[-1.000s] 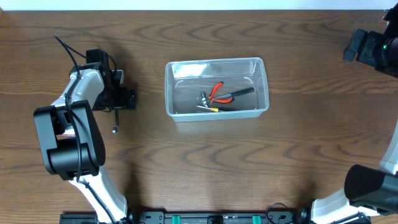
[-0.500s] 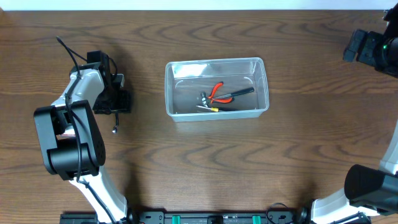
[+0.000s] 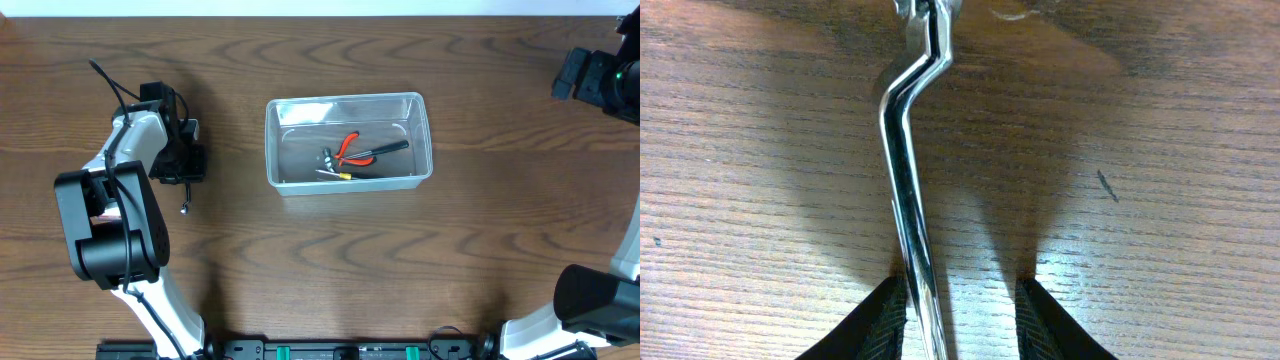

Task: Pack container
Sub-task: 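Carry the hex key with the left gripper into the container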

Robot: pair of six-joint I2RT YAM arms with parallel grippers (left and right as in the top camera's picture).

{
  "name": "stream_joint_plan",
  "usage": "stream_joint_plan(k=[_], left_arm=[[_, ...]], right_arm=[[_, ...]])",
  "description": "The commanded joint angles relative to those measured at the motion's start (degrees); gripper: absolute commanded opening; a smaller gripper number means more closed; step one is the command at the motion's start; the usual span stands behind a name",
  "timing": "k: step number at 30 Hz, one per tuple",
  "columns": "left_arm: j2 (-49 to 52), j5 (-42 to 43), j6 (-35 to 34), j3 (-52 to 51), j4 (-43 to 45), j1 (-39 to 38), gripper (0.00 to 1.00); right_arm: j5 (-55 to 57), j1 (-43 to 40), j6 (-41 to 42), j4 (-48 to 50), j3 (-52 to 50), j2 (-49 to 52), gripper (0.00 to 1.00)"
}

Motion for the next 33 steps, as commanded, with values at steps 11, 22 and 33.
stream_joint_plan(k=[11, 22, 33], left_arm=[[2.27, -0.46, -1.57, -0.39, -0.07, -0.02, 0.27], [2.23, -0.46, -1.57, -0.39, 0.11, -0.02, 0.11], [2.01, -0.50, -4.35, 0.07, 0.07, 0.00, 0.06]], right_arm=[[0.70, -0.31, -1.66, -0.09, -0.20, -0.15, 0.99], [0.70, -0.31, -1.66, -0.11, -0.20, -0.15, 0.99], [1.97, -0.35, -1.68, -0.09, -0.20, -0.15, 0.99]])
